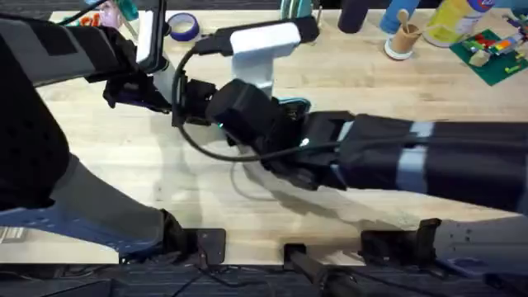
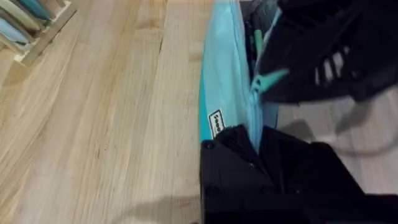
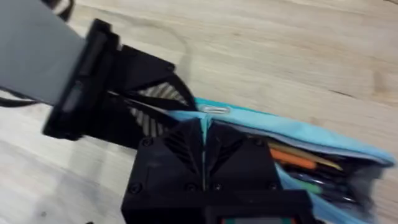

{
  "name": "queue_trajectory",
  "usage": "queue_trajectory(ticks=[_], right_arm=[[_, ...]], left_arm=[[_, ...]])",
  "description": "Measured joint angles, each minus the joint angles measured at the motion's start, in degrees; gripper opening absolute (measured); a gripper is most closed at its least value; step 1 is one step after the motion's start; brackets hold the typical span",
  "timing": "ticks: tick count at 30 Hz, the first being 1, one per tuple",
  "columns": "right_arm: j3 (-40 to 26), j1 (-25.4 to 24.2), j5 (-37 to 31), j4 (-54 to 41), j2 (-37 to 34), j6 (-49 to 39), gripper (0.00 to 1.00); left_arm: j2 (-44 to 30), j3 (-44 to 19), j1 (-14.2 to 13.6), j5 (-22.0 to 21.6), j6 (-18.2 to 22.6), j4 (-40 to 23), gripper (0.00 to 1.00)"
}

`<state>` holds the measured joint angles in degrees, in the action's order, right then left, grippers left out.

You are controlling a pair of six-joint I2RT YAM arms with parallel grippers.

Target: Unzip the bag, pick up the pens from the table one at a time and place them inside, then zip the bag closed.

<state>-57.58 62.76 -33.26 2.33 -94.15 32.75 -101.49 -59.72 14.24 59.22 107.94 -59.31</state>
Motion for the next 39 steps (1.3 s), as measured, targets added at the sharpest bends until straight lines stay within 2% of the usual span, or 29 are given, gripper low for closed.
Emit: queue_trajectory(ticks=[7,16,28,39], right_arm=[[0.0,-5.3,1.6,-11.8,4.9,-0.2,0.029],[0.0,-12.0,2.2,-20.5,7.0,-2.1,0.031],[-0.5,-20.6,4.0,-27.3,7.1,-4.2,0.031],[-0.5,-28.4,13.3,-29.6,7.1,-3.5,0.033]], left_arm=[[0.0,0.0,0.0,0.0,0.0,1.3,0.046],[0.0,0.0,0.0,0.0,0.0,1.5,0.045],[0.0,0.0,-0.4,0.5,0.0,1.2,0.045],[0.0,0.0,-0.5,0.5,0.0,1.1,0.045]])
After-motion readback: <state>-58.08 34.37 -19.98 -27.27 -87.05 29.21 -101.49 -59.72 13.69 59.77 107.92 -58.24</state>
